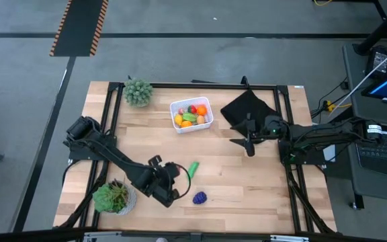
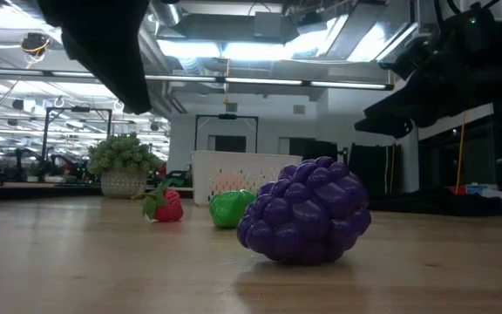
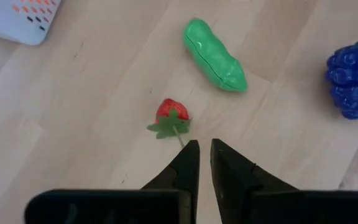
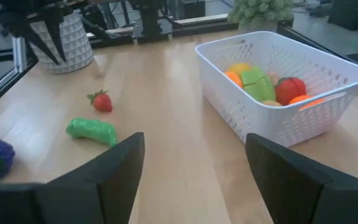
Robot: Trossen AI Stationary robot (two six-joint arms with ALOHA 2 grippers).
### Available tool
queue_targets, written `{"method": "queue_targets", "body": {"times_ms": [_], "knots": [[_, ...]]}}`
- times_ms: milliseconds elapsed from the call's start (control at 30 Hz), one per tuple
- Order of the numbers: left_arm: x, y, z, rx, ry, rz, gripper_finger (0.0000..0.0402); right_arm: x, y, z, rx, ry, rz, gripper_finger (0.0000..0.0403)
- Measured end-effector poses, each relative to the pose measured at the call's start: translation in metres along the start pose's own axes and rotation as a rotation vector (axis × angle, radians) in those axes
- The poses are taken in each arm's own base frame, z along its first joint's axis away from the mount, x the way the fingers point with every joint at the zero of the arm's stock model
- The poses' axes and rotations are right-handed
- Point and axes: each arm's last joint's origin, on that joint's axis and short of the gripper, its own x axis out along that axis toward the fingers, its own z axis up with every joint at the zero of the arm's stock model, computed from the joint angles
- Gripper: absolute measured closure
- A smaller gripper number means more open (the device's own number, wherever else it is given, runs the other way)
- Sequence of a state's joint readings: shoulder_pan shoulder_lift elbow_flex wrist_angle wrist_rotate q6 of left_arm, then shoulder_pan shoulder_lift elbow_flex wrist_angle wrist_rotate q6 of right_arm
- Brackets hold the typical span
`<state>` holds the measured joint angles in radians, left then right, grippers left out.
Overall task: Pick and placing Produce into tupperware
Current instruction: Put the strawberry into the white bin
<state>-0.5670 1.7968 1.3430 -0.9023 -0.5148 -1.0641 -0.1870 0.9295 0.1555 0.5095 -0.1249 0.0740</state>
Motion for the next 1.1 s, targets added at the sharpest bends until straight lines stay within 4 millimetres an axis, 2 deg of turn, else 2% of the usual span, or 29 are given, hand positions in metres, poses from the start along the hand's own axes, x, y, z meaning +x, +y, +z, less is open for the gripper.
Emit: {"method": "queue_targets", "body": {"times_ms": [300,433,867,1100], "knots": [[0.006,0.007,0.010,0.020,-0.022,0.035,0.0381,0.000,0.002,0.000,0.024,-0.001,0.008,0.0121],[0.009,0.010,0.015,0.004,-0.020,0.045,0.0368,0.000,0.002,0.000,0.025,-0.001,0.008,0.0121],[0.010,0.009,0.018,-0.022,-0.033,0.030,0.0215,0.000,0.002,0.000,0.024,0.001,0.008,0.0121],[0.010,0.009,0.020,-0.025,-0.056,0.031,0.0158,0.000,0.001,-0.002,0.027,0.020,0.006,0.0121]]}}
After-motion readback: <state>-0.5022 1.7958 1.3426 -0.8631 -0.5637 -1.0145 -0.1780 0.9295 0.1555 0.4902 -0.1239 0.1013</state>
